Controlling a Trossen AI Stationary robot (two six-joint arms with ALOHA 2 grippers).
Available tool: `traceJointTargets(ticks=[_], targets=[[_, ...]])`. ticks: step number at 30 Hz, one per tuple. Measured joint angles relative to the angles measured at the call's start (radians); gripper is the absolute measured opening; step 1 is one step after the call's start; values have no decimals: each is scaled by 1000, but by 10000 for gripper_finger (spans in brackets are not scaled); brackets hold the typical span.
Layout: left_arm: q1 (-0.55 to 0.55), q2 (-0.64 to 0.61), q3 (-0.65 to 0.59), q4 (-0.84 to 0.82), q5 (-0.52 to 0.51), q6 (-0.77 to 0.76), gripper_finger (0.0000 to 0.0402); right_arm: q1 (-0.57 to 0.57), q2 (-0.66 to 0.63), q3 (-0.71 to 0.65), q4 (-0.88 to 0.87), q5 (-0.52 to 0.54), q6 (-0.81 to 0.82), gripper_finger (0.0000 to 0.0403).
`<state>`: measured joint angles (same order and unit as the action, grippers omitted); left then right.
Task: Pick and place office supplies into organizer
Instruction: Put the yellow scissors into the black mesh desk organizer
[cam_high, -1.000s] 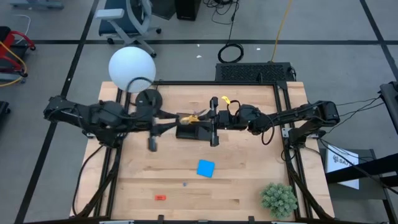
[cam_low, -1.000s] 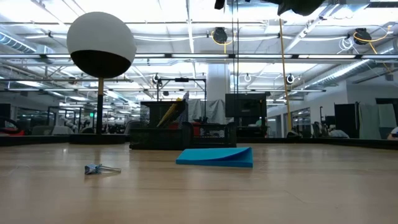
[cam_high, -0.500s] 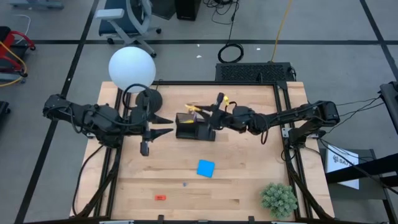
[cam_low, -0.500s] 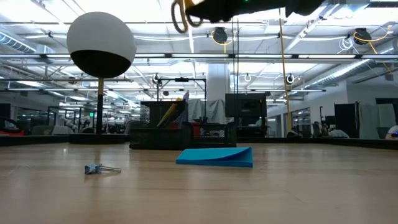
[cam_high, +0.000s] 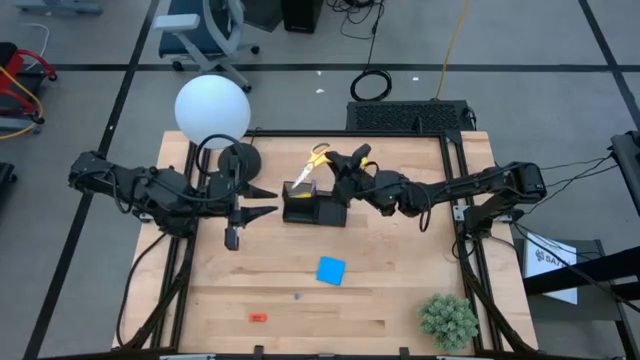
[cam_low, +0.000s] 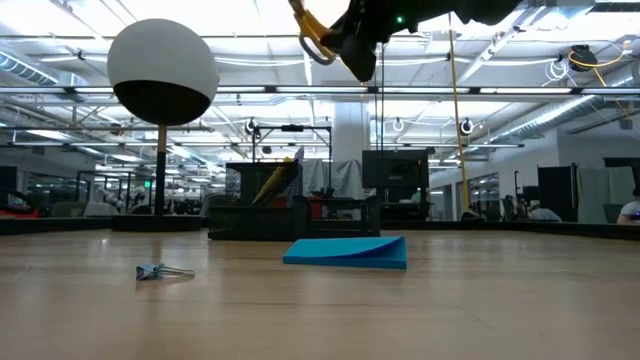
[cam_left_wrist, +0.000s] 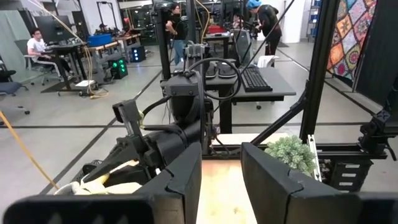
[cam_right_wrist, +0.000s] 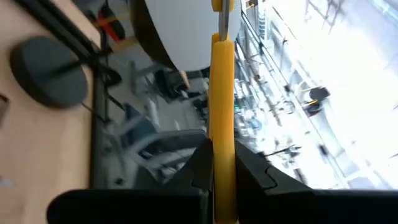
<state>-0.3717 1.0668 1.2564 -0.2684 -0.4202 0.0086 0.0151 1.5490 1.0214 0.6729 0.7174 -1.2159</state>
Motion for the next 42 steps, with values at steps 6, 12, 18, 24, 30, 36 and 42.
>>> traceJointTargets(ticks=[6, 12, 18, 24, 30, 36, 42], targets=[[0, 0, 0, 1, 0, 9, 120, 0, 0, 0, 11, 45, -222, 21], [0, 0, 0, 2, 0, 11, 120, -1, 13, 0, 64, 44, -465, 21], [0, 0, 0, 4, 0, 8, 120, -2, 100, 0, 193, 36, -774, 21], [0, 0, 0, 4, 0, 3, 120, -21, 207, 0, 274, 0, -989, 21], [0, 0, 0, 4, 0, -12, 120, -71, 251, 0, 320, -80, -1108, 21], [0, 0, 0, 2, 0, -15, 120, -131, 251, 0, 360, -185, -1224, 21], [0, 0, 0, 3, 0, -14, 120, -178, 251, 0, 329, -288, -1357, 21]])
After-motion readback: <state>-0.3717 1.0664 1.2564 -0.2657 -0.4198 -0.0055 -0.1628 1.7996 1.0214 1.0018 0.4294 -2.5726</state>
